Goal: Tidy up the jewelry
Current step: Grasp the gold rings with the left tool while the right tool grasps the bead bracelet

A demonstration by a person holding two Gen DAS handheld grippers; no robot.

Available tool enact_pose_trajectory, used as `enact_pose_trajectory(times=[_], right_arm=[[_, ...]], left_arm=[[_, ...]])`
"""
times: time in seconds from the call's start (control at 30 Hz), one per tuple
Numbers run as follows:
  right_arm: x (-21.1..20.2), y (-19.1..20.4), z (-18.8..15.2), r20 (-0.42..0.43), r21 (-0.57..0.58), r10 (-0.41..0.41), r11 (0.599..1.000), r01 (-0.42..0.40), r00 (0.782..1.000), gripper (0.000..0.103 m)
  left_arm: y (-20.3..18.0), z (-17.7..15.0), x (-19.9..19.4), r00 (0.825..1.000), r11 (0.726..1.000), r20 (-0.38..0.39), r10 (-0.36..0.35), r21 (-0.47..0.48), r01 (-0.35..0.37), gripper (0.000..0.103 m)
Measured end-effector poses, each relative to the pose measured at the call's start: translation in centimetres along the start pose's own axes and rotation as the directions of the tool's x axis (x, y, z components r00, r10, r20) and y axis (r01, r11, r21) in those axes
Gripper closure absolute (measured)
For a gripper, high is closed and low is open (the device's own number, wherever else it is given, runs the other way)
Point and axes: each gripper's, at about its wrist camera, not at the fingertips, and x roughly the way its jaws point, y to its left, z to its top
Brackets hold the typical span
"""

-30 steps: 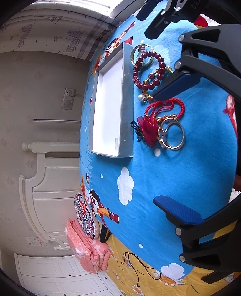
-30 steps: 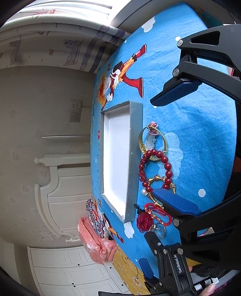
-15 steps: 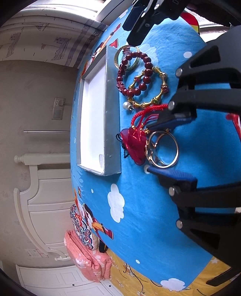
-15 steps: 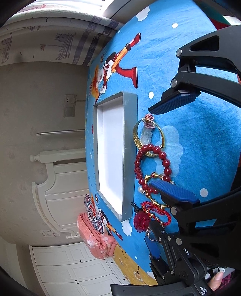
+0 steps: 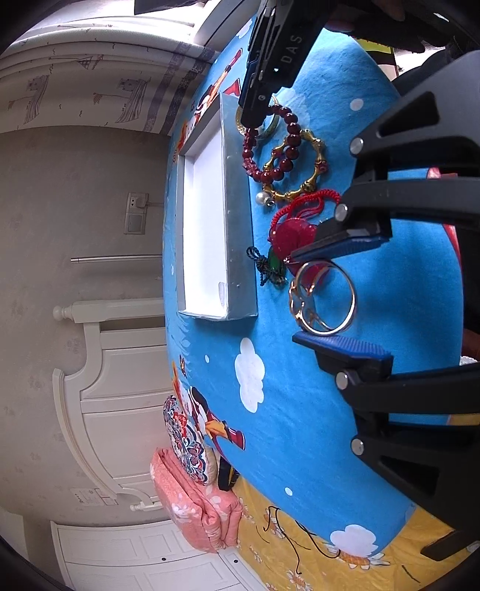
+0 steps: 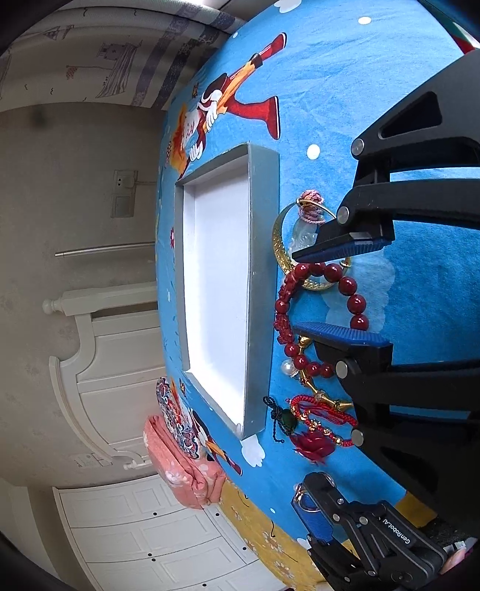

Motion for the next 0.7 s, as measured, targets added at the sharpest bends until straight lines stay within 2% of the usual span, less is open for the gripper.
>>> enact_pose_trajectory(times=[0.1, 0.23, 0.27, 0.3, 0.43, 0.57, 0.7], right_arm=[[1.0, 0.0, 0.0, -0.026, -0.001, -0.020, 1.000, 0.020, 0.999, 0.073], [2.1, -0.2, -0.5, -0.060, 0.002, -0.029, 1.000, 0.029, 0.998, 0.078], [1.8, -0.3, -0.6, -0.034, 0.008, -0.028, 1.000, 0.028, 0.999, 0.086], [1.2, -0.3, -0.5, 0.000, 0.011, -0.028, 1.000, 0.028, 1.000, 0.089], [-1.2, 0.6, 0.1, 0.061, -0.025, 0.005, 1.000, -0.003, 0.998, 0.089], [-2.5, 0.7, -0.8, 0.017, -0.023, 0.032, 0.999, -0.032, 0.999, 0.089], [-2.4, 0.1, -3.0, -0.077, -0.042, -0.006, 0.999, 0.003, 0.997, 0.088]], left_arm=[[0.2, 0.0, 0.0, 1.000, 1.000, -0.001, -0.002, -0.007, 0.002, 0.065], [0.3, 0.0, 0.2, 1.000, 1.000, -0.006, -0.010, -0.012, 0.010, 0.065], [0.3, 0.0, 0.3, 1.000, 1.000, -0.008, -0.010, -0.012, 0.010, 0.065], [0.3, 0.0, 0.4, 1.000, 1.000, -0.010, -0.010, -0.014, 0.010, 0.065], [0.6, 0.0, 0.5, 1.000, 1.000, -0.014, -0.002, -0.024, 0.002, 0.065], [0.6, 0.0, 0.4, 1.000, 1.000, -0.010, 0.003, -0.028, -0.003, 0.065], [0.5, 0.0, 0.4, 1.000, 1.000, -0.013, 0.001, -0.029, -0.002, 0.065]])
